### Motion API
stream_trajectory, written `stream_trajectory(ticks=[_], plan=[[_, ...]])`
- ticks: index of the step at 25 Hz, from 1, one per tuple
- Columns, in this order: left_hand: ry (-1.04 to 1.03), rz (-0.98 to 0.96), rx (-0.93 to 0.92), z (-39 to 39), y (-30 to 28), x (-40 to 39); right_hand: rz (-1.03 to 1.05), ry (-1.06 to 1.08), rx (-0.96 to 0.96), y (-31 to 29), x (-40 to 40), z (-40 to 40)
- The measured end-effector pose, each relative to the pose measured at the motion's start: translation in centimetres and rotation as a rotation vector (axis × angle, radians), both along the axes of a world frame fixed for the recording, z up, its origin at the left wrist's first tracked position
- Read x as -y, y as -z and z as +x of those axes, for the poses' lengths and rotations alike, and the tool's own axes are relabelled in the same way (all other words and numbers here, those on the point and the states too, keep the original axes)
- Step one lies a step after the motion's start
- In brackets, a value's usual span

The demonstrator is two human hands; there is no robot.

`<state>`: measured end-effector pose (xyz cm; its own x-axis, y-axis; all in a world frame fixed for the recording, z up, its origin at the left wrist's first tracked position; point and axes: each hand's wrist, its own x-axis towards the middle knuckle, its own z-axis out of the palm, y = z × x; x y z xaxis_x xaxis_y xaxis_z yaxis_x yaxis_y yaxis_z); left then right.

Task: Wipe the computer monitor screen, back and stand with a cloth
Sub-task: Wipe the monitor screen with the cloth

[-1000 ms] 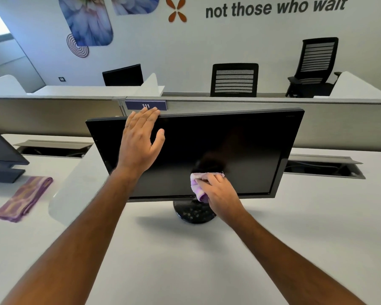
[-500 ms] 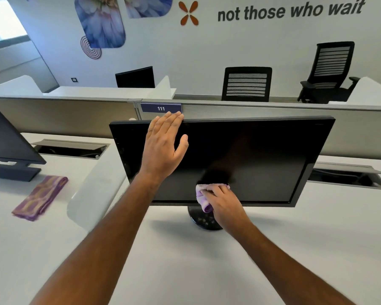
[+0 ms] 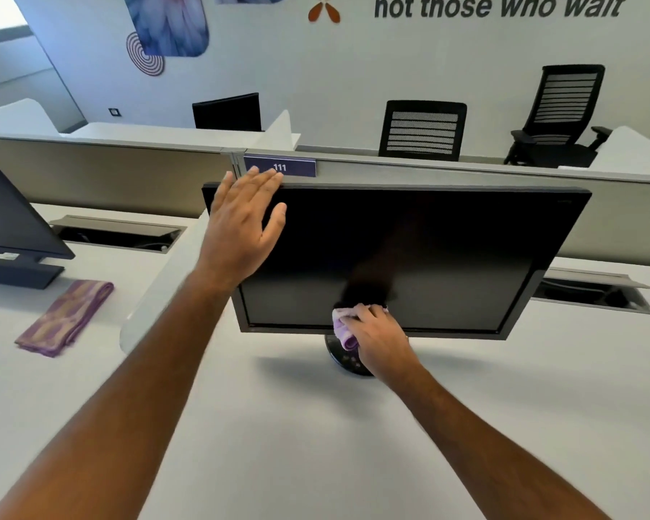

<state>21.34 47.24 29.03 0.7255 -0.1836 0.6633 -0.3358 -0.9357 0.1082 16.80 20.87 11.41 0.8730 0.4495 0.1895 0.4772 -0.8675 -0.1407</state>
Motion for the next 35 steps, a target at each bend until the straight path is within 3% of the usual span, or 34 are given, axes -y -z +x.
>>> stream_trajectory(ticks=[7,15,21,26,32,35], plan=[[-0.014,-0.063,-0.032,-0.4,0.1,-4.7,-0.086,-0.009,-0.177,1.0,-2.9,-0.8],[-0.015,-0.101,0.072,-0.2,0.7,-4.0,-0.037,0.005,-0.120,0.8,-6.9,-1.0],[0.015,-0.109,0.045,0.0,1.2,-5.7,-0.060,0.020,-0.174,0.7,-8.6,-1.2],[0.018,-0.097,0.047,0.2,1.0,-4.8,0.057,-0.009,-0.018,-0.4,-10.9,-0.8],[0.044,-0.077,-0.013,0.1,1.1,-6.3,-0.029,-0.011,-0.159,0.9,-11.8,-1.7],[0.068,-0.060,-0.014,0.0,0.7,-6.0,-0.001,-0.022,-0.063,-0.3,-13.2,-1.3]])
